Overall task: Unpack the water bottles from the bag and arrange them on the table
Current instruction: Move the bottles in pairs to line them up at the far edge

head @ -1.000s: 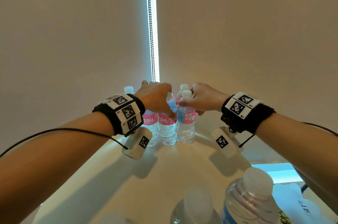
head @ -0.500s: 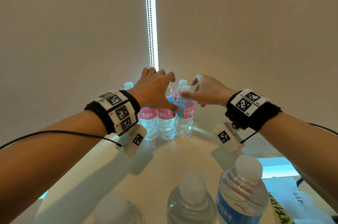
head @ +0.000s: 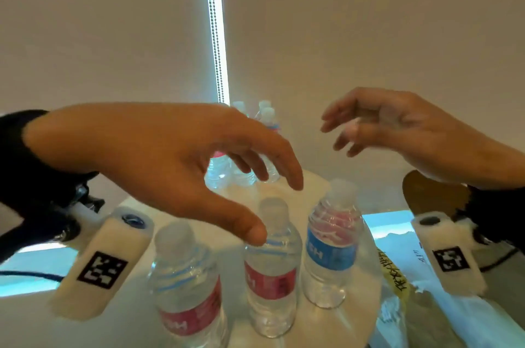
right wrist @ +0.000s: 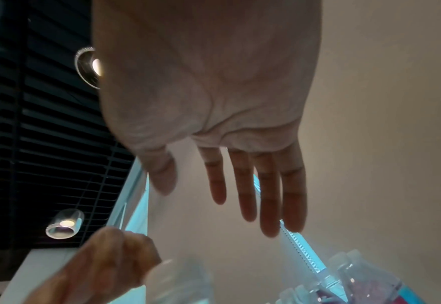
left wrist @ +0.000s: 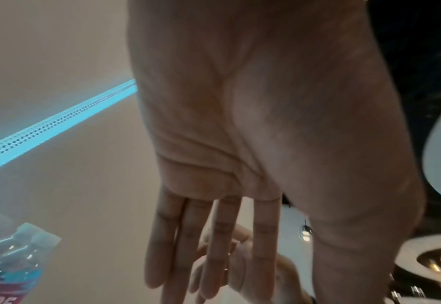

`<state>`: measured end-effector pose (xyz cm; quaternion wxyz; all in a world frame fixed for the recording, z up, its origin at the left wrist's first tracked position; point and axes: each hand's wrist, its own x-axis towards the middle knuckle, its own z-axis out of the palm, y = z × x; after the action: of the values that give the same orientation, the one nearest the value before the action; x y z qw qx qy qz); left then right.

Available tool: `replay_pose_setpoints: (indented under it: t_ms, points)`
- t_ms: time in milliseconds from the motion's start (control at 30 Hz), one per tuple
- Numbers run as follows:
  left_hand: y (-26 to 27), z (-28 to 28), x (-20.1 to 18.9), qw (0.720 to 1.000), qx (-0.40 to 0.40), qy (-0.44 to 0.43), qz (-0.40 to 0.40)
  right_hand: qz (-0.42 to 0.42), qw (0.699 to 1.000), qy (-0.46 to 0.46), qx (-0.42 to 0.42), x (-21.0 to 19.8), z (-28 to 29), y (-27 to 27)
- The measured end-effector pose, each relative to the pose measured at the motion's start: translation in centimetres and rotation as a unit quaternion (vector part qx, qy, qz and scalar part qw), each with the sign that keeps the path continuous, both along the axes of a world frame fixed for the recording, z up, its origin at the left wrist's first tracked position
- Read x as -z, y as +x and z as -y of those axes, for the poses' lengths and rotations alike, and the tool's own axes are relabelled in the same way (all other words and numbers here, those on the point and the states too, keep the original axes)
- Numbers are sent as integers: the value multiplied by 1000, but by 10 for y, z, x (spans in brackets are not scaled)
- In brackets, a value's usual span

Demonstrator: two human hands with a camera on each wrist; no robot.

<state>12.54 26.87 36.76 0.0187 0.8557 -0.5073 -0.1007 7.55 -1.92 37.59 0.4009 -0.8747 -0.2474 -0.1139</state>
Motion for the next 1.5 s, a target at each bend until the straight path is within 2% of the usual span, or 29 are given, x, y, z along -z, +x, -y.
replay_pose_setpoints:
  t_ms: [33, 67, 133, 200, 267, 433, 633, 767, 933, 1067, 1267, 1500]
  points:
    - [2, 3, 7, 999, 38, 28, 11, -14, 1000, -21, -10, 5, 0, -13]
    - [-6, 4, 3, 993, 77, 45, 71, -20, 998, -51, -16, 10, -2, -23]
    - [-30, 20, -16, 998, -6, -58, 17, -20, 993, -115, -17, 22, -6, -38]
    - [-49, 12, -26, 999, 25, -38, -26, -18, 985, -170, -7, 33, -9, -44]
    - [-46, 19, -25, 998, 21, -46, -48, -18, 980, -198, 2, 41, -12, -47]
    - [-40, 25, -26, 998, 4, -52, -44, -22, 986, -164, -9, 49, -15, -48]
    - [-41, 18, -34, 998, 1, -59, -19, -25, 990, -136, -10, 40, -15, -41]
    - [-35, 2, -55, 994, -8, -113, -3, -8, 993, -117, -9, 27, -23, -27]
    - [-18, -19, -70, 985, -60, -159, 4, 5, 994, -107, 0, 16, -45, 9]
    - [4, -35, -65, 984, -104, -140, 40, 28, 993, -113, 6, 14, -71, 44]
    - [47, -55, -44, 976, -183, -66, 101, 39, 992, -118, 32, 29, -110, 93]
    - [81, -62, -34, 957, -263, -15, 118, 17, 995, -86, 52, 50, -142, 133]
